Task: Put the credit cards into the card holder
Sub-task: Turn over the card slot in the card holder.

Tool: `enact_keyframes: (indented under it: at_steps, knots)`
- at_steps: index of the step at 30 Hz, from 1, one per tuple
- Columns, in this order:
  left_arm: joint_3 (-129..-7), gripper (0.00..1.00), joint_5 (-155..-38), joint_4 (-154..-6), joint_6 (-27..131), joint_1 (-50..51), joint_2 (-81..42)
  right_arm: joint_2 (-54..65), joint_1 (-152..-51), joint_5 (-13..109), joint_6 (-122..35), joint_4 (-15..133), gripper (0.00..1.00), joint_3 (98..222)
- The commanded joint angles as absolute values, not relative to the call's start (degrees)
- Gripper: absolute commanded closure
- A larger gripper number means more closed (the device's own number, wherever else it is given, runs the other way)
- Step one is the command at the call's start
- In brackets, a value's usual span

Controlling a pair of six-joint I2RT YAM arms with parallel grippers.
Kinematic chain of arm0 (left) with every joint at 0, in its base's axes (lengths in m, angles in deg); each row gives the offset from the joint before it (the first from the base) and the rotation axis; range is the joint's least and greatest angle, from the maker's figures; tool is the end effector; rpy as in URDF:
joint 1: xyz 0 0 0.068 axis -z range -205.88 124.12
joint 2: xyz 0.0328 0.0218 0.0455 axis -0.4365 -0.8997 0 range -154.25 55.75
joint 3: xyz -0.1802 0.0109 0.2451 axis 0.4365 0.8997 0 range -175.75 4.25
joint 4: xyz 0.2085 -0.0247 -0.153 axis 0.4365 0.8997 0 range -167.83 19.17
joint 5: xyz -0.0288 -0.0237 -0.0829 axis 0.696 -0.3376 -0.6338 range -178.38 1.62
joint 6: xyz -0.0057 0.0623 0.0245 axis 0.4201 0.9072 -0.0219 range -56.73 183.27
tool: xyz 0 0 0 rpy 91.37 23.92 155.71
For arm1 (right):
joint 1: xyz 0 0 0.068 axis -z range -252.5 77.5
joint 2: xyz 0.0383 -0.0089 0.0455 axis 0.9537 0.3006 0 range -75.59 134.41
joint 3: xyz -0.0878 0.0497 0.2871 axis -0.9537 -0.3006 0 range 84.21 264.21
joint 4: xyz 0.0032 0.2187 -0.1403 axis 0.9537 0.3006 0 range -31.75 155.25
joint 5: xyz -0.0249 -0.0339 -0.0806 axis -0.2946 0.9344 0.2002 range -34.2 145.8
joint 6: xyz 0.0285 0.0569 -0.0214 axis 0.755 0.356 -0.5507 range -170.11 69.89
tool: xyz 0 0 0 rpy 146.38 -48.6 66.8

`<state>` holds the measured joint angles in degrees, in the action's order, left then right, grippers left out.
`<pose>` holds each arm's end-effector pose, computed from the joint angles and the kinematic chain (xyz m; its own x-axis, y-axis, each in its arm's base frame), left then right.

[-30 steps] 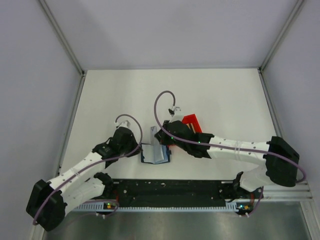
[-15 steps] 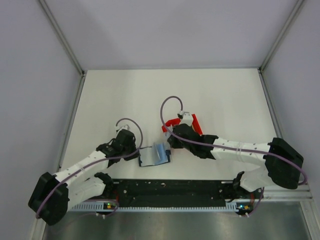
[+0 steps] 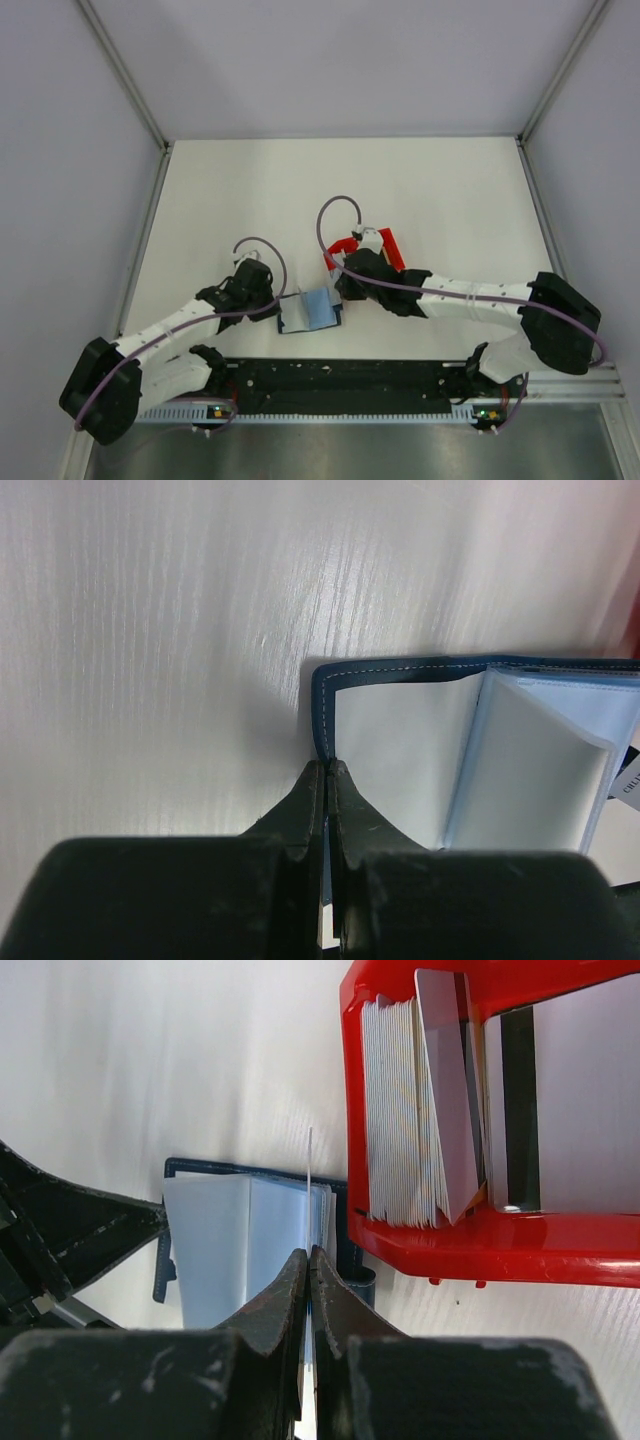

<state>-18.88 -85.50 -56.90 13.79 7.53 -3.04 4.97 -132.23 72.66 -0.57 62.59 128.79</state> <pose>0.1426 -0.0909 0.1676 -0.8533 -0.3467 -0.3896 -0.1874 0.9010 -0.3913 0.1642 0.2503 0.2305 -0.7556 0.1497 -0.6377 -0.2159 0.8622 0.4582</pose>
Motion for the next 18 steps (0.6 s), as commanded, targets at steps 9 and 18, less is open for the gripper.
enact_keyframes:
  at_steps: [9, 18]
  knots:
    - [-17.81, 1.00, -84.34, -57.18, 13.87, 7.70, -3.58, 4.84, -131.13, 73.81, -1.59, 62.81, 1.00, 128.24]
    - [-17.37, 1.00, -84.60, -57.97, 13.87, 7.70, -3.67, 6.76, -130.16, 68.99, -2.30, 60.19, 1.00, 127.45]
